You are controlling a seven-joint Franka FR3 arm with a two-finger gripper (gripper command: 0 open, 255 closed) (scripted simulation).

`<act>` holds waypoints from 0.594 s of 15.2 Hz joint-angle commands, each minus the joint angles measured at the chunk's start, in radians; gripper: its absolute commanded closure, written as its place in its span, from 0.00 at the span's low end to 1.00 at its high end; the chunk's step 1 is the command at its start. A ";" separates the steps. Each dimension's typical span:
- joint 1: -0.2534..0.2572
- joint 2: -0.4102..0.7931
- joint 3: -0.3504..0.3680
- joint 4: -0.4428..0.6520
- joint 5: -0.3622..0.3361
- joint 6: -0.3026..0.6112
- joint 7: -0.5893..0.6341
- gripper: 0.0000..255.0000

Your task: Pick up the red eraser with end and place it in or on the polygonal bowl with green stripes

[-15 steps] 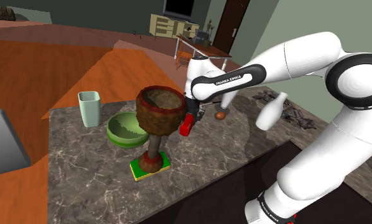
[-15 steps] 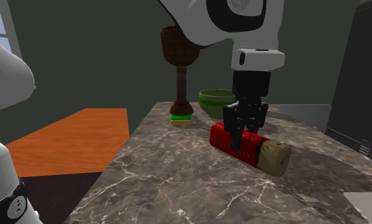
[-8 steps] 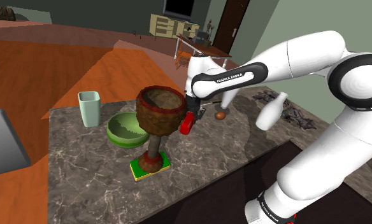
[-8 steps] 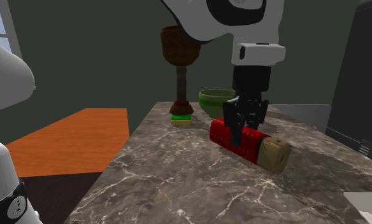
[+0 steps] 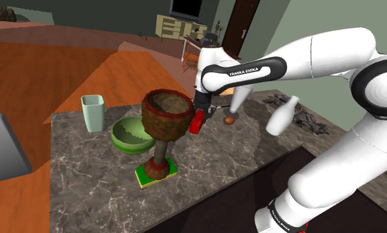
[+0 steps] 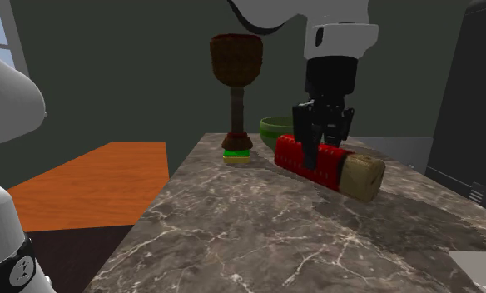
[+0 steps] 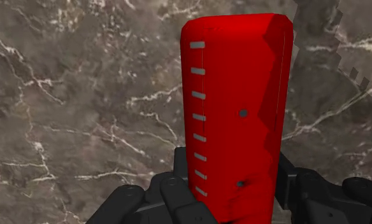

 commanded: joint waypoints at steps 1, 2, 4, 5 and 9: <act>-0.001 -0.011 -0.001 0.018 0.007 -0.027 -0.008 1.00; -0.001 -0.017 -0.001 0.026 0.011 -0.040 -0.011 1.00; -0.001 -0.029 -0.002 0.042 0.018 -0.066 -0.018 1.00; -0.001 -0.034 -0.002 0.050 0.021 -0.079 -0.021 1.00; -0.002 -0.053 -0.004 0.085 0.032 -0.130 -0.033 1.00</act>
